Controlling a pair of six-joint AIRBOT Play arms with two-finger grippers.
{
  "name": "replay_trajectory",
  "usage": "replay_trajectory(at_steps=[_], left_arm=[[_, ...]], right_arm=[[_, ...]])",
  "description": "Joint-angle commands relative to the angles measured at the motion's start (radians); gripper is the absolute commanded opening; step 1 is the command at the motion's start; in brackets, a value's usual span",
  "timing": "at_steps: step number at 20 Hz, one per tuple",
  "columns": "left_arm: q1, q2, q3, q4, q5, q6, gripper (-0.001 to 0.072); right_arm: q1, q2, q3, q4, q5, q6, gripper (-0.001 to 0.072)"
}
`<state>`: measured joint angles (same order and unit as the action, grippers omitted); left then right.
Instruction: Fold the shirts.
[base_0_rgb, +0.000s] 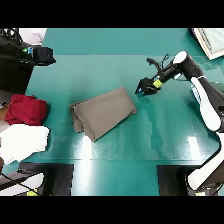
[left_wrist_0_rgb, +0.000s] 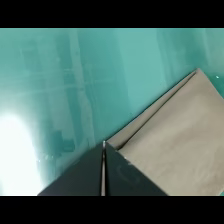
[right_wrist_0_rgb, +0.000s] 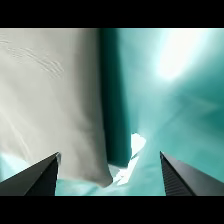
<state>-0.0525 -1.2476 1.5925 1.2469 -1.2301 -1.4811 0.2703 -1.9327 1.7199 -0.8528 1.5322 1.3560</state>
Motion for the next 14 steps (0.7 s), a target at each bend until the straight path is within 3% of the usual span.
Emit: replay_trajectory(at_steps=[1,7,10,12,14], left_arm=[[0.001,-0.001,0.0,-0.001,0.016,0.0,0.0026],[0.001,-0.008,-0.023,-0.001,0.017,0.0,0.0026],[0.001,-0.008,-0.04,-0.009,0.012,0.0,0.0026],[0.001,-0.008,-0.043,-0.038,0.006,0.0,0.0026],[0.001,-0.008,-0.043,-0.084,0.007,0.0,0.0025]], right_arm=[[-0.003,-0.072,-0.059,0.103,-0.013,0.005,0.0696],[0.159,-0.09,-0.06,0.123,-0.108,-0.044,0.0693],[0.213,-0.09,-0.06,0.194,-0.147,-0.087,0.0405],[0.229,-0.09,-0.053,0.204,-0.161,-0.108,0.0042],[0.227,-0.082,-0.032,0.198,-0.163,-0.108,0.0019]])
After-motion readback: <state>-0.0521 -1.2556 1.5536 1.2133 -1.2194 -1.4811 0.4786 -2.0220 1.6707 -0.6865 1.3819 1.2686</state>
